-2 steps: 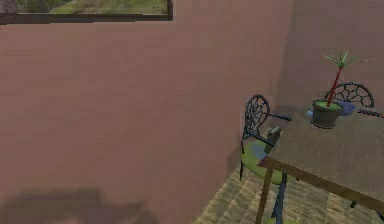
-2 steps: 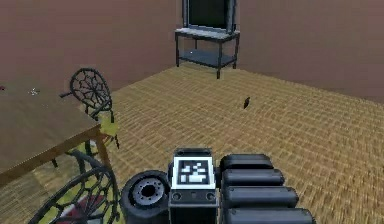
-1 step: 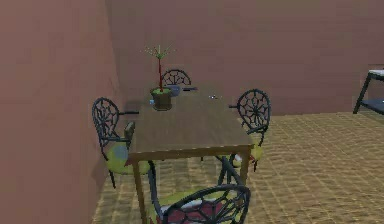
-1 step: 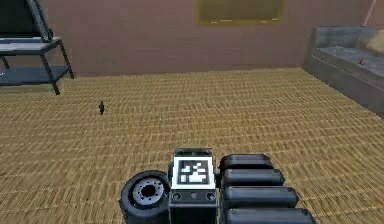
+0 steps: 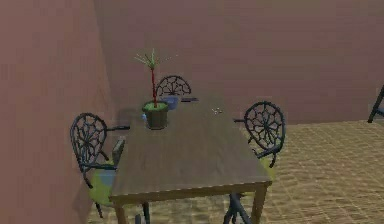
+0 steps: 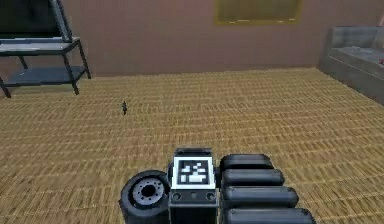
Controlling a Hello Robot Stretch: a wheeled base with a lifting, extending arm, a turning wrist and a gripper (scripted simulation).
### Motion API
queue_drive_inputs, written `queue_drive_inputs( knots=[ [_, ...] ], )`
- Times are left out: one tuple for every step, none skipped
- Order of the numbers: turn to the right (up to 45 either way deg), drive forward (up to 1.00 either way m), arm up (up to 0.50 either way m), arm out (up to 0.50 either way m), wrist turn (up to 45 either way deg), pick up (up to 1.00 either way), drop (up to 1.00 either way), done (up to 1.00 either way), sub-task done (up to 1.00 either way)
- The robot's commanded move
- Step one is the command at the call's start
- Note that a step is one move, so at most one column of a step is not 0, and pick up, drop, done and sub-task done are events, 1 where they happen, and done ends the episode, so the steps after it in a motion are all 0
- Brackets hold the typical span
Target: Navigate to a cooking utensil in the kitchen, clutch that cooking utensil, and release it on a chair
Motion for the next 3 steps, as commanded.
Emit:
queue_drive_inputs(
  knots=[
    [-45.0, 0.0, 0.0, 0.0, 0.0, 0.0, 0.0, 0.0, 0.0],
    [-36.0, 0.0, 0.0, 0.0, 0.0, 0.0, 0.0, 0.0, 0.0],
    [0.0, 0.0, 0.0, 0.22, 0.0, 0.0, 0.0, 0.0, 0.0]
  ],
)
